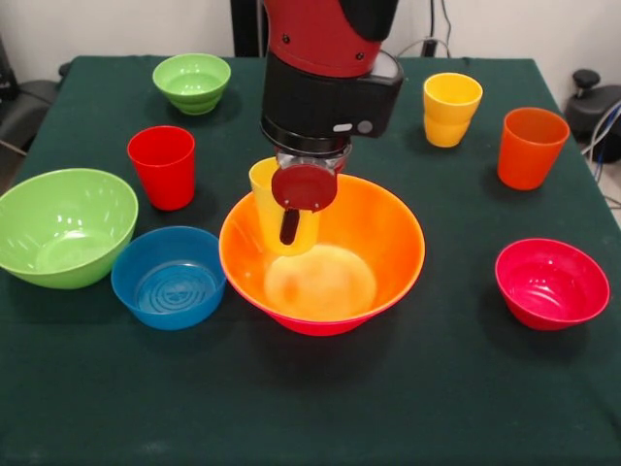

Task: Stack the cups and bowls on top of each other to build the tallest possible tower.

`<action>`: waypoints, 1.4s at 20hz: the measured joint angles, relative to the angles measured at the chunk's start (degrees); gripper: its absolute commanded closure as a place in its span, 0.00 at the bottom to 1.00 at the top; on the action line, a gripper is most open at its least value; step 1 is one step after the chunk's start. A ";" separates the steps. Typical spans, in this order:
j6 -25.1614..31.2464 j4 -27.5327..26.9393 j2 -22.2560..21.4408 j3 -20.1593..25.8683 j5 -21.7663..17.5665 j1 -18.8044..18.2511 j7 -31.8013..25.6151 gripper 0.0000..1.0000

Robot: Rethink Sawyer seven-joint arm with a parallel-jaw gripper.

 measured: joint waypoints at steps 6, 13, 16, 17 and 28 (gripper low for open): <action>0.01 -0.37 1.35 0.01 0.00 0.00 0.00 1.00; 0.00 -0.48 2.23 0.01 0.00 0.00 0.00 1.00; 0.00 -0.48 2.27 0.01 0.01 -0.11 0.00 1.00; 0.00 -0.51 2.28 0.01 0.00 -0.15 0.00 1.00; 0.00 -0.51 2.27 0.01 0.01 -0.33 0.00 1.00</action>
